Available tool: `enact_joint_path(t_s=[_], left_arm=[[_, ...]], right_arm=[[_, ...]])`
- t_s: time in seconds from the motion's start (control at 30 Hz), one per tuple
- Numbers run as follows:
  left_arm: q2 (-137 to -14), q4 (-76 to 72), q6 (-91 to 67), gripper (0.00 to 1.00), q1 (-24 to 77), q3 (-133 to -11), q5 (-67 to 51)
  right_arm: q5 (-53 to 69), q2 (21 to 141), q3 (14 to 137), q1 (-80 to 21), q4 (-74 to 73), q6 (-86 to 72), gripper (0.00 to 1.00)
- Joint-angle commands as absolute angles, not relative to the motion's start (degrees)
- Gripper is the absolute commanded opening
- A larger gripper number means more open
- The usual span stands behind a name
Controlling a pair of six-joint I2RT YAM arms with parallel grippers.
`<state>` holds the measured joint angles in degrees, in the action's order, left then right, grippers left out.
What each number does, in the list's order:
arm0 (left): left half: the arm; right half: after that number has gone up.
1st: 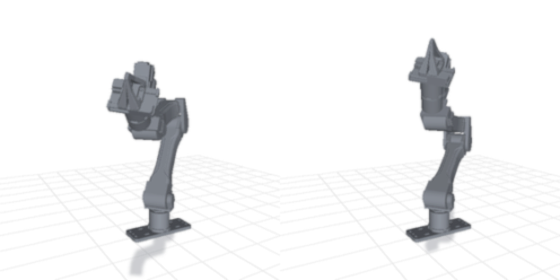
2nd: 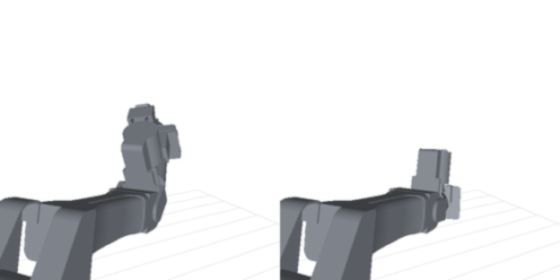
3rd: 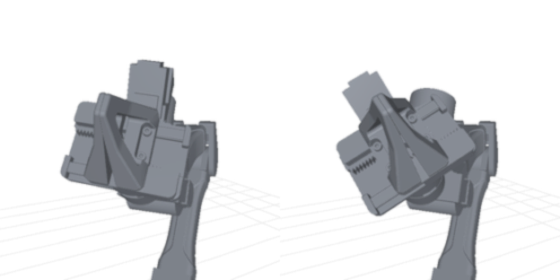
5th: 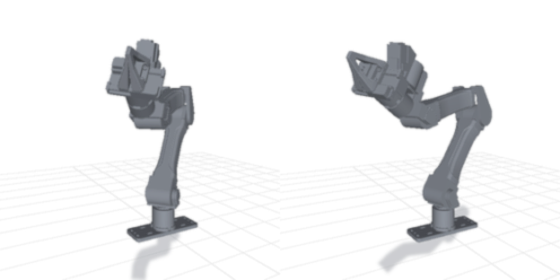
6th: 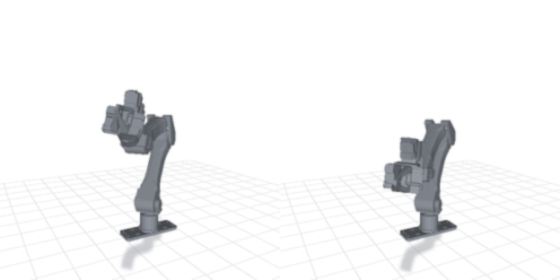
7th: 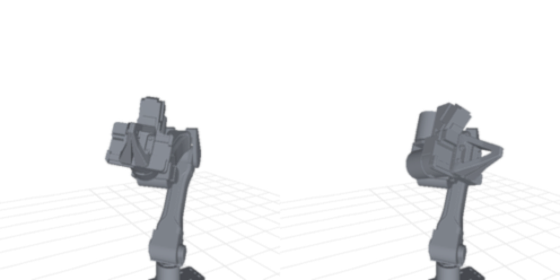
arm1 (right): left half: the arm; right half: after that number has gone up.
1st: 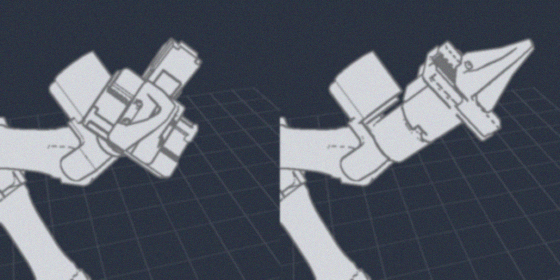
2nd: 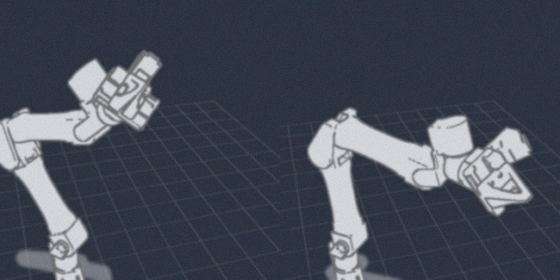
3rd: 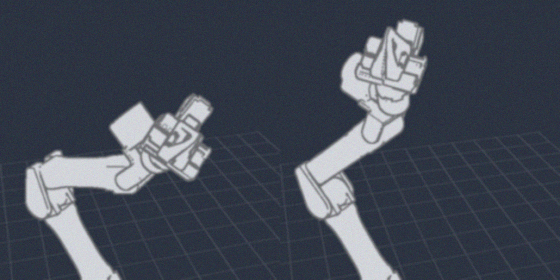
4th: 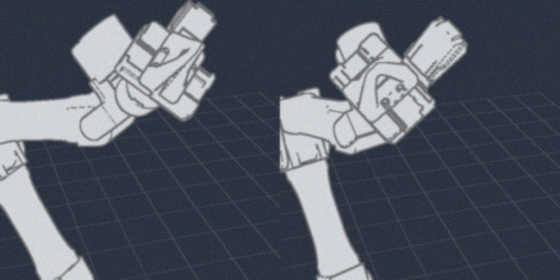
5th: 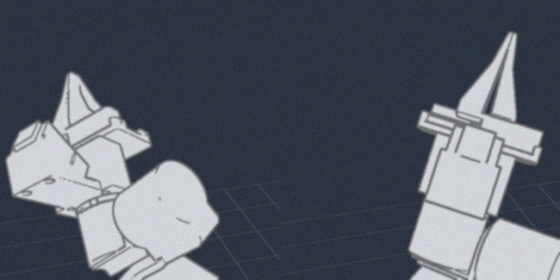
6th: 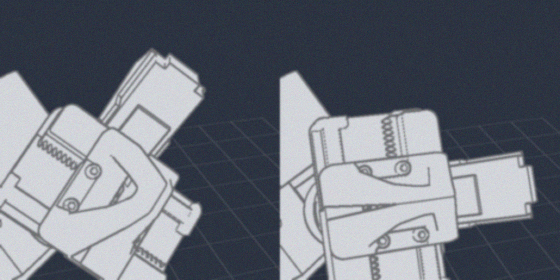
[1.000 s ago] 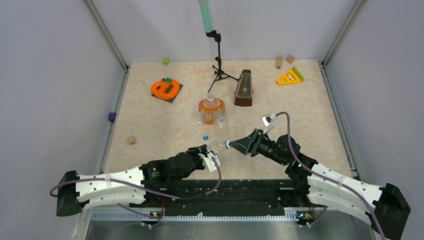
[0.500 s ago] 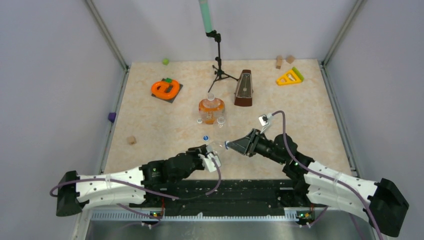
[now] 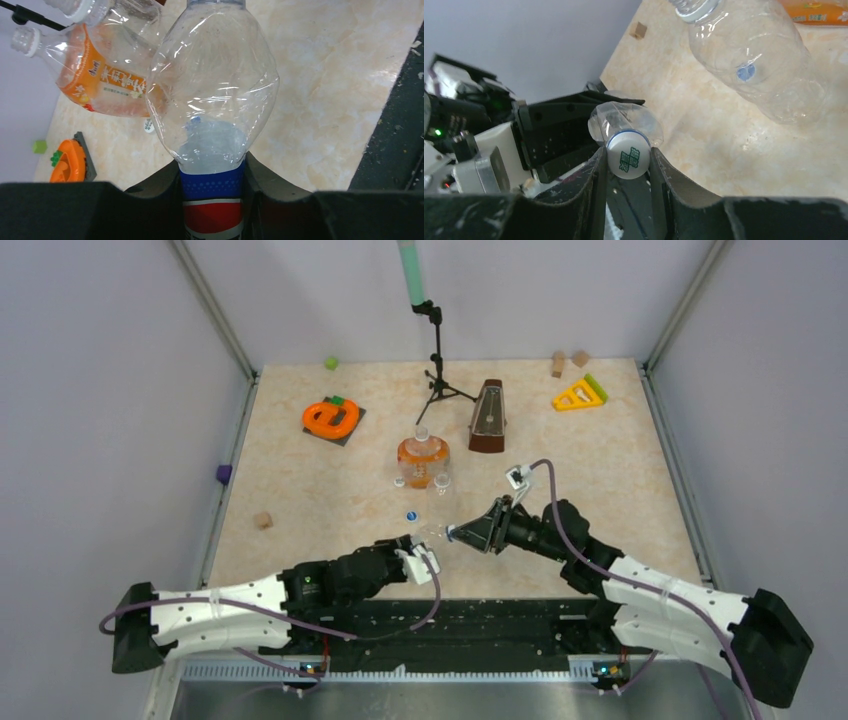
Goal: Unscrew the bottle caps
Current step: Unscrew the bottle cap from the plastic bottle.
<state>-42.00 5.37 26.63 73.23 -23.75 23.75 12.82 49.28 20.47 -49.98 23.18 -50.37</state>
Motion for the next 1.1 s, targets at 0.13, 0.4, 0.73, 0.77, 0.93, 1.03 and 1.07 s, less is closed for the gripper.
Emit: enact_joint_path(t_s=[0.13, 0.4, 0.73, 0.77, 0.93, 1.03, 1.07], left_arm=[[-37.74, 1.96, 17.74, 0.00, 71.70, -27.23, 8.60], [-27.59, -1.25, 11.40, 0.00, 56.58, -24.18, -20.30], [-32.24, -0.18, 8.87, 0.00, 53.86, -29.50, -38.47], [-32.84, -0.17, 8.79, 0.00, 53.61, -29.82, -40.54], [-33.66, -2.13, 7.00, 0.00, 52.38, -29.59, -46.60], [-33.63, -3.60, 6.25, 0.00, 51.74, -29.19, -49.24], [-33.58, -4.24, 5.86, 0.00, 51.54, -28.97, -50.01]], right_arm=[[27.26, 55.12, 28.20, -50.85, 15.73, -24.67, 0.00], [36.95, 55.02, 34.67, -51.33, 8.06, -4.90, 0.00], [45.02, 54.76, 35.37, -52.20, 6.52, 11.93, 0.00], [45.72, 54.56, 35.48, -52.15, 5.95, 14.09, 0.00], [49.55, 53.90, 36.58, -52.17, 2.29, 26.15, 0.00], [52.45, 52.70, 36.04, -52.21, 1.19, 35.30, 0.00], [52.65, 52.06, 35.17, -52.20, 1.83, 38.16, 0.00]])
